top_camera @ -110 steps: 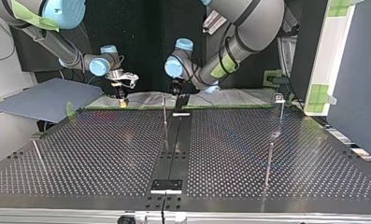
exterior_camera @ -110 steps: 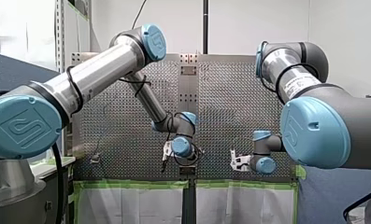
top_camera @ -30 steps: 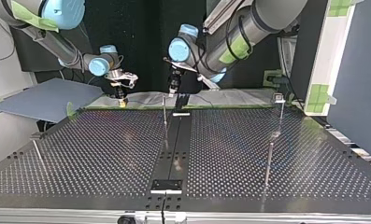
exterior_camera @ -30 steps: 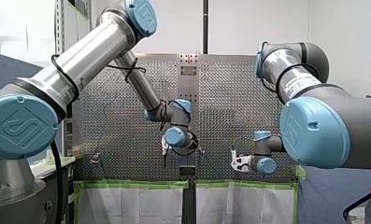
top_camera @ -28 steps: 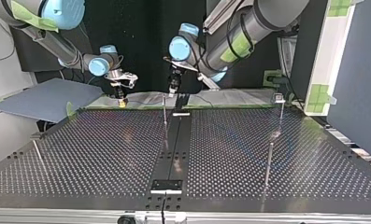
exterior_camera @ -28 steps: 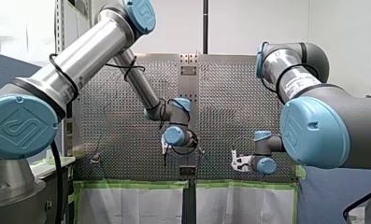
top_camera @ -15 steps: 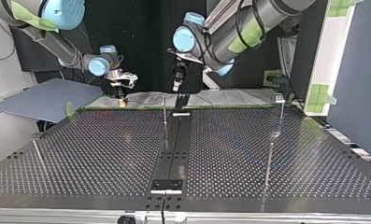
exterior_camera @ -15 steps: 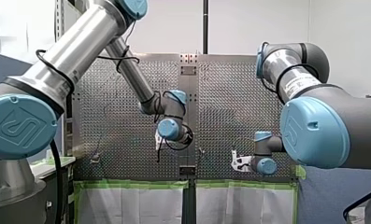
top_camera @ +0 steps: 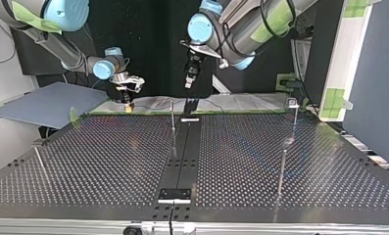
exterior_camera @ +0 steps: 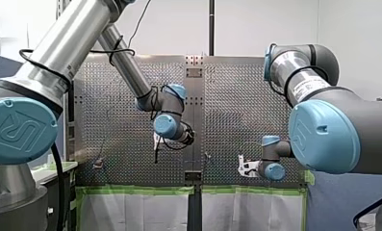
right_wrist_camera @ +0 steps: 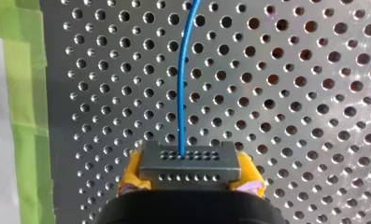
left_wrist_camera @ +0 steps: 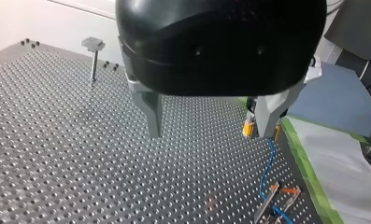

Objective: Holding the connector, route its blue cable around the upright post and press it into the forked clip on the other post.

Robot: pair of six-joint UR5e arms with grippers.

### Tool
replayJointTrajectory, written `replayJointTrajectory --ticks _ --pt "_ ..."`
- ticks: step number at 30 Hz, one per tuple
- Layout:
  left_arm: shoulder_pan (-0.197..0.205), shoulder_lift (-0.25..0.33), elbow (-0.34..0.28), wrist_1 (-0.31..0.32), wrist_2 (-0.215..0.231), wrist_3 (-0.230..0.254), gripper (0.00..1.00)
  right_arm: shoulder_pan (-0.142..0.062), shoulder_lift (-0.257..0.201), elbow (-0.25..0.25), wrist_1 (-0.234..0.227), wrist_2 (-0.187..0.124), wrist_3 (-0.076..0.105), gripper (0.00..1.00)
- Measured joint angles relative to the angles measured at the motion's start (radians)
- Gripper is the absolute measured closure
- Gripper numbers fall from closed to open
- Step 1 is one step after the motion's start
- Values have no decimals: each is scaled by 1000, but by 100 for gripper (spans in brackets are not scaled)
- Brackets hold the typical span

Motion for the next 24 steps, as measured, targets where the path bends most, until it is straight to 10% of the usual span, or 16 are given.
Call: replayJointTrajectory --ticks 24 --pt "0 210 -210 14 -3 -10 2 1 2 0 -1 0 5 100"
